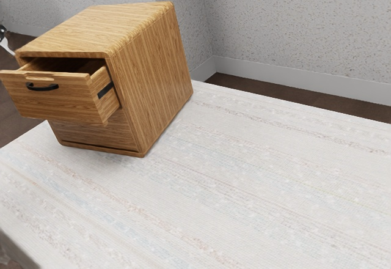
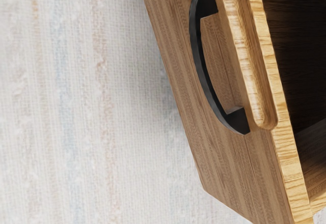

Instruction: Pull the drawer handle with one arm to open the drawer

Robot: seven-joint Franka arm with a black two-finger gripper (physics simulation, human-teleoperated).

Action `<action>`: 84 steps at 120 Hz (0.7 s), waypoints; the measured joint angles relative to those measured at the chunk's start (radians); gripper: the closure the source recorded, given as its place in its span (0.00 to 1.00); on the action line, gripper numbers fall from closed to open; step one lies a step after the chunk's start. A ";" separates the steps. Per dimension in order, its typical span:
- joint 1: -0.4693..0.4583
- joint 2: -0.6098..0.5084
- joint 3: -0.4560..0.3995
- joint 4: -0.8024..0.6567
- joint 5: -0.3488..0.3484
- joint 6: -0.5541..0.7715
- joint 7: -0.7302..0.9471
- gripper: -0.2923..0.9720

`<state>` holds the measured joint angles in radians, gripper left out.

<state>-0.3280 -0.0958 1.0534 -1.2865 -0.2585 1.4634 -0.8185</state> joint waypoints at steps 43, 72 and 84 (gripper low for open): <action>0.009 0.022 0.134 0.048 0.199 0.074 -0.017 0.23; 0.030 0.085 0.140 0.037 0.267 0.183 -0.035 0.23; 0.028 0.121 0.141 0.026 0.274 0.238 -0.039 0.23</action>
<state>-0.3002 0.0255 1.1946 -1.2600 0.0153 1.7015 -0.8580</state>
